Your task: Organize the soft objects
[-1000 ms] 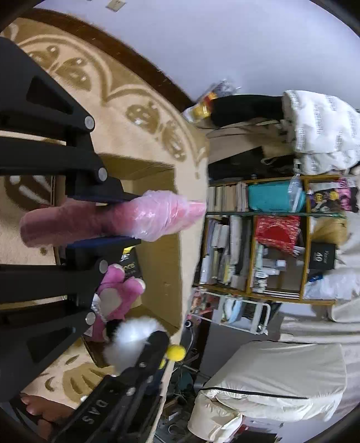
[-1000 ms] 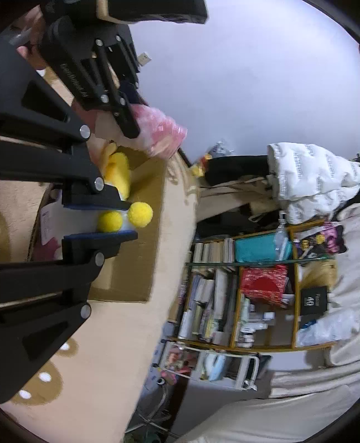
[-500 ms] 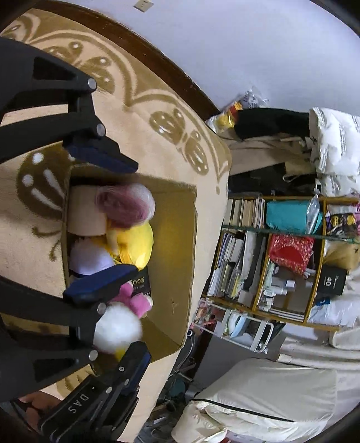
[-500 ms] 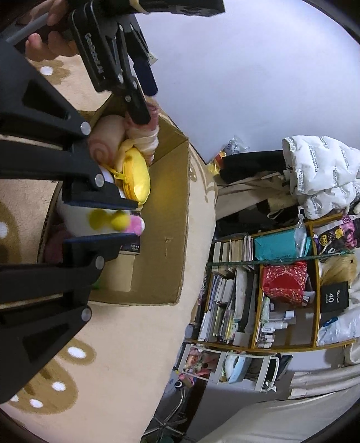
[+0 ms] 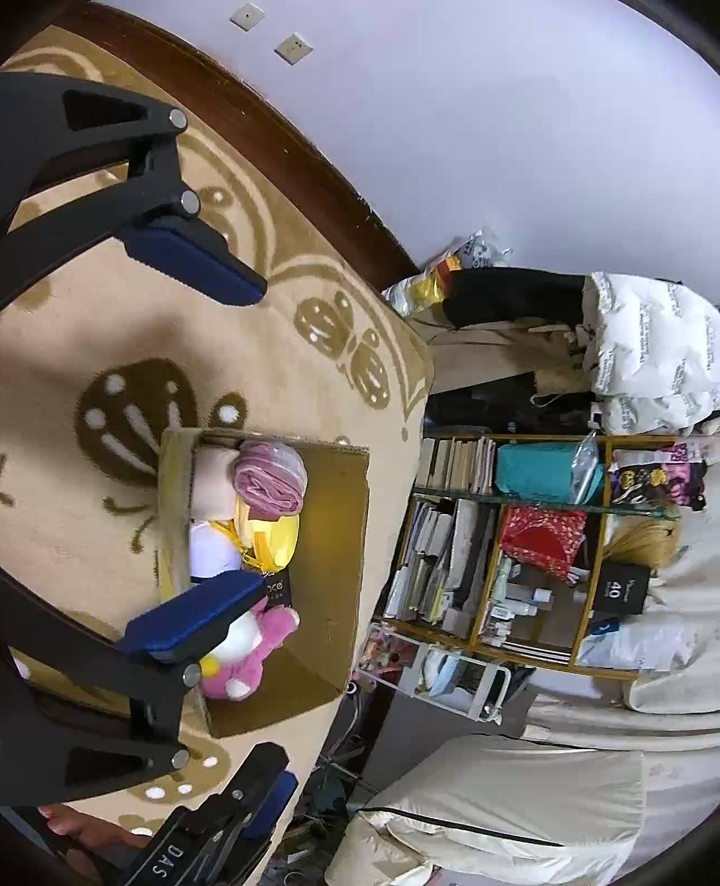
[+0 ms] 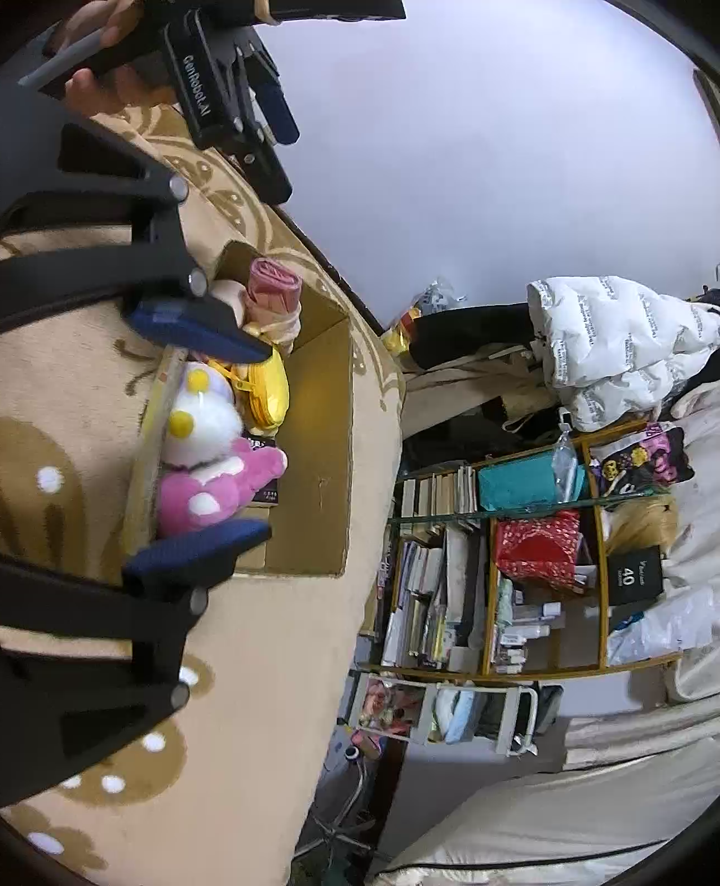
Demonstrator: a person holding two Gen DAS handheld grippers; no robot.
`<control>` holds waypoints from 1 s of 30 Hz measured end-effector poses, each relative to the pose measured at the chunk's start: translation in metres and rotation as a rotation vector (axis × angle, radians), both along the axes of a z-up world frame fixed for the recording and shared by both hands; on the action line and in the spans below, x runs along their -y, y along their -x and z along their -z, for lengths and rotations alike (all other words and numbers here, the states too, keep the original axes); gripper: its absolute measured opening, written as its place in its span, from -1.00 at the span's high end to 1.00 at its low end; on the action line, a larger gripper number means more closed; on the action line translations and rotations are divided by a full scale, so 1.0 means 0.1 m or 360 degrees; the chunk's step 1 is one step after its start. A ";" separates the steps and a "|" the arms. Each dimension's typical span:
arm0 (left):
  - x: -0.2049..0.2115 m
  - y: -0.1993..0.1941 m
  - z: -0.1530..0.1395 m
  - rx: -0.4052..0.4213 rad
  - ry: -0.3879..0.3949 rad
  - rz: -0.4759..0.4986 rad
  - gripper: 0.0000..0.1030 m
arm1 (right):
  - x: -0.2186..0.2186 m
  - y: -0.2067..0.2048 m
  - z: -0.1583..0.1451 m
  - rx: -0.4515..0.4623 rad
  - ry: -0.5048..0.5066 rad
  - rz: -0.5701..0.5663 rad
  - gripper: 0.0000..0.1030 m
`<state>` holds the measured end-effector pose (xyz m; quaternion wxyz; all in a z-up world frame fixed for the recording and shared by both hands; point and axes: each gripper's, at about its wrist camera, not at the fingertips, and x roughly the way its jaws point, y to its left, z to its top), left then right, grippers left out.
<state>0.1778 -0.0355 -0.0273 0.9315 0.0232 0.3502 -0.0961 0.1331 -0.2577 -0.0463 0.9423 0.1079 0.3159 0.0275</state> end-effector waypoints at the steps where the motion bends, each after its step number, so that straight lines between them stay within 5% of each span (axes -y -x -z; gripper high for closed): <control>1: -0.01 0.03 -0.04 0.0007 0.0001 0.0000 -0.93 | -0.01 0.04 -0.02 0.0006 0.0005 0.0002 -0.44; 7: -0.13 0.37 -0.25 0.0095 -0.0037 -0.0022 -0.98 | -0.07 0.43 -0.28 0.0115 0.0075 0.0023 -1.00; 17: -0.38 1.03 -0.49 0.0220 -0.0070 -0.0048 -0.99 | -0.17 1.09 -0.59 0.0284 0.0125 0.0032 -1.00; 30: -0.65 1.75 -0.71 0.0429 -0.0066 -0.0104 -0.99 | -0.05 1.77 -0.62 0.0381 0.0148 0.0148 -1.00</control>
